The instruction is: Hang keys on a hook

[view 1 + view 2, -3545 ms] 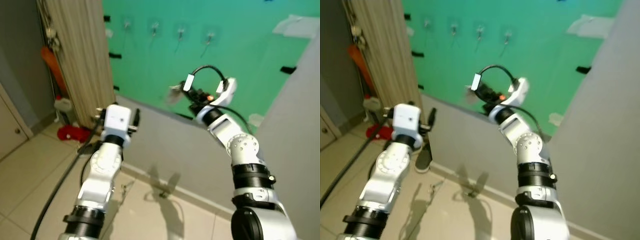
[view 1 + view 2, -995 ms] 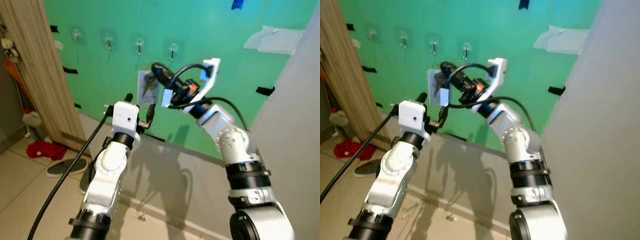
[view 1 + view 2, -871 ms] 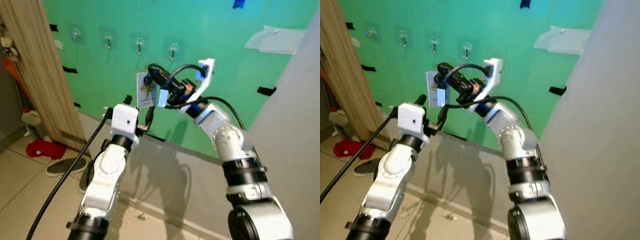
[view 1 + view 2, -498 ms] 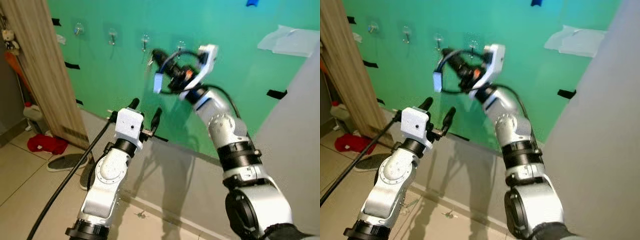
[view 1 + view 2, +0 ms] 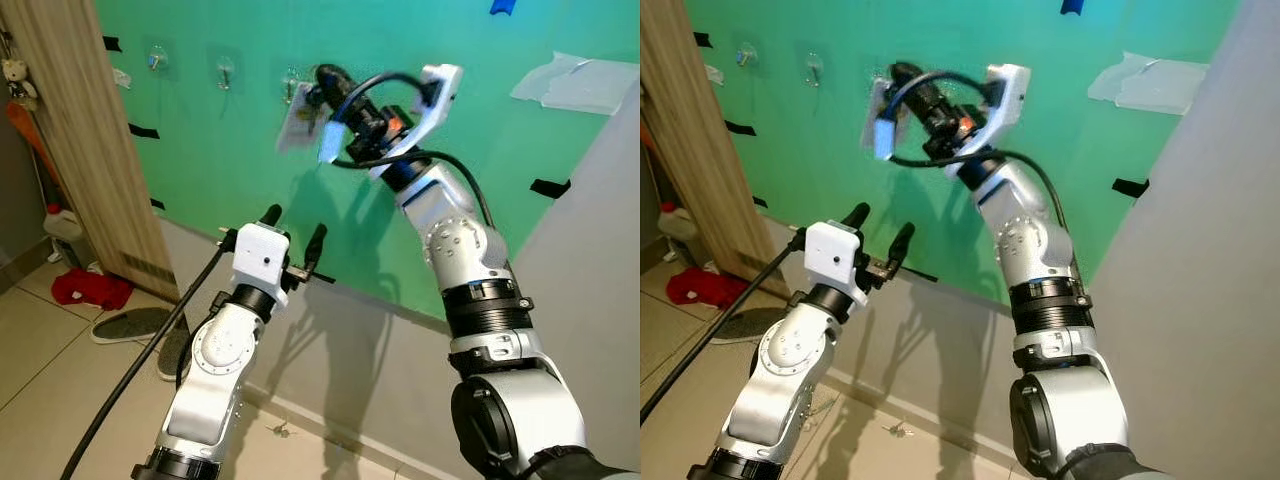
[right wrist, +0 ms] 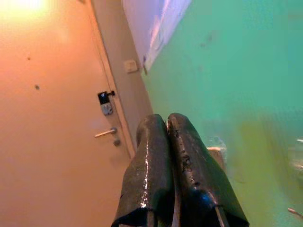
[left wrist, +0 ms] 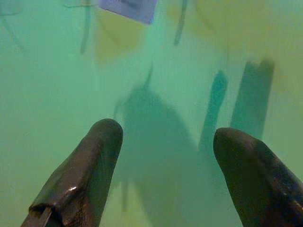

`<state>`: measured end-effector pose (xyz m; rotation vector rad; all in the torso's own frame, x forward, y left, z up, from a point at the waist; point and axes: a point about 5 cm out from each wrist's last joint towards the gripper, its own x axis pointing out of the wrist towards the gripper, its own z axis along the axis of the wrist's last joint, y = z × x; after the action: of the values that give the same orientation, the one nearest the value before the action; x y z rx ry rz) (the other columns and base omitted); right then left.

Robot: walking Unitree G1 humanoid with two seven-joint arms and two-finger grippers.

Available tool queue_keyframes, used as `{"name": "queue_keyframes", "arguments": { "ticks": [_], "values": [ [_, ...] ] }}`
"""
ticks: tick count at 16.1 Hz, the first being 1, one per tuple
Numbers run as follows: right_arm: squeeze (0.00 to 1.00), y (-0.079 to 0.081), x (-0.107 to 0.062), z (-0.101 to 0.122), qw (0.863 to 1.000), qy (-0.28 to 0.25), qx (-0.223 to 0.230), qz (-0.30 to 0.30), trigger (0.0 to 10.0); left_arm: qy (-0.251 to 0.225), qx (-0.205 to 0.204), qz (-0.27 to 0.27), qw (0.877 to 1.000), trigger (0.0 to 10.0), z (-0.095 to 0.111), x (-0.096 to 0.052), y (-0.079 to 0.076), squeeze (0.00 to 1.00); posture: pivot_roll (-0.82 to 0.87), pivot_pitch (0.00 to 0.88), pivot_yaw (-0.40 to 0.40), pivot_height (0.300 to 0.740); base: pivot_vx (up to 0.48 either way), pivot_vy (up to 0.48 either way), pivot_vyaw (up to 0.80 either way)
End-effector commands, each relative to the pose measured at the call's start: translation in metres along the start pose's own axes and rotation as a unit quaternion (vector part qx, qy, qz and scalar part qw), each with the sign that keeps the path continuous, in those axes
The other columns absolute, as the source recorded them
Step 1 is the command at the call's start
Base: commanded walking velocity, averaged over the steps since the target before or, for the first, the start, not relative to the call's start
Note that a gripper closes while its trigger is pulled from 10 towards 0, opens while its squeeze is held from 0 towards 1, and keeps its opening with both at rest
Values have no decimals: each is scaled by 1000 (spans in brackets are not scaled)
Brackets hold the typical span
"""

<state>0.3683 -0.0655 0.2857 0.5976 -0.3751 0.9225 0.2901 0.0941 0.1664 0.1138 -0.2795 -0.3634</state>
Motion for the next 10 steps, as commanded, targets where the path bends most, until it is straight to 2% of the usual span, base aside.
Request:
{"name": "queue_keyframes", "arguments": {
  "ticks": [1, 3, 6, 10],
  "values": [
    [0, -8, -6, 6, 1000, -10, 12, -23, 10000, -10, -2, -11, 1000, 10000, 6, 3, -4, 0, -10, 0, -64, 740, 0, 0, 0],
    [0, -19, -12, 6, 998, -14, 33, -58, 10000, -2, -18, -21, 1000, 10000, 4, 2, -7, 0, -11, 0, -62, 740, 0, 0, 0],
    [0, -21, -18, 2, 996, -6, 49, -70, 10000, -27, -26, -42, 998, 10000, 12, 0, -11, 0, -8, 0, -61, 740, 0, 0, 0],
    [0, -22, -19, 0, 993, 1, 94, -69, 10000, -28, -34, -50, 998, 10000, 13, 0, -13, 0, -2, 0, -64, 740, 0, 0, 0]
  ]
}}
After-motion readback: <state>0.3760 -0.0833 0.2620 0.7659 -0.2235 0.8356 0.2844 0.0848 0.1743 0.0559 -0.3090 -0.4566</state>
